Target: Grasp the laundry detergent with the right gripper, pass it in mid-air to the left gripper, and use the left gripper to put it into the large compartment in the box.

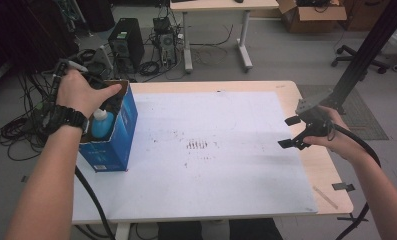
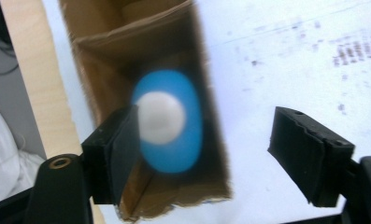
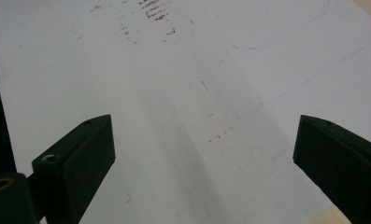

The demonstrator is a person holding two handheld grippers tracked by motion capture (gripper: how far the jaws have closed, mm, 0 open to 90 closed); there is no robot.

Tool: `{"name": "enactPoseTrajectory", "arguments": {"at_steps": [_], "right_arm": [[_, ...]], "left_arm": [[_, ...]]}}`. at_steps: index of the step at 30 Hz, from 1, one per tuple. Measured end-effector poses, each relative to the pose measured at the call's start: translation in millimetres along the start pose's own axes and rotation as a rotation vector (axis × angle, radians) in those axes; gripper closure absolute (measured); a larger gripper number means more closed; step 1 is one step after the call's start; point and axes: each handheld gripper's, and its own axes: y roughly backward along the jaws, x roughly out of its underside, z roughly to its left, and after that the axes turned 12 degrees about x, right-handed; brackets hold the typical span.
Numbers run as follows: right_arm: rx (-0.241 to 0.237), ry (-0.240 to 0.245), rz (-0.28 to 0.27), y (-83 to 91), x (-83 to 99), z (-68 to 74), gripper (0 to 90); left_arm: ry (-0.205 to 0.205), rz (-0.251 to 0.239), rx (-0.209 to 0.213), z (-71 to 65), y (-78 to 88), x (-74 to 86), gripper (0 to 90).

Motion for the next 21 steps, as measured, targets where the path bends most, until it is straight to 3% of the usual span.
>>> {"name": "enactPoseTrajectory", "arguments": {"at_steps": [6, 9, 16, 18, 21], "right_arm": [[0.007, 0.007, -0.003, 4.0, -3.1, 1.0, 5.7], [0.005, 0.018, -0.003, 4.1, -5.4, 2.8, 5.7], [-0.004, 0.053, 0.000, 3.1, -12.0, 9.3, 5.6], [-0.006, 0.052, 0.003, 2.9, -13.8, 10.2, 5.6], [-0.008, 0.058, 0.006, 3.3, -16.1, 10.5, 5.5]], "left_arm": [[-0.097, 0.012, 0.030, -32.9, 6.2, -7.7, 18.7], [-0.149, 0.023, 0.068, -50.8, 3.2, -12.0, 18.6], [-0.268, 0.068, 0.128, -95.3, -13.3, -21.2, 14.3], [-0.300, 0.074, 0.168, -108.9, -19.1, -24.0, 13.4], [-0.346, 0.089, 0.195, -124.8, -27.2, -27.3, 12.8]]}}
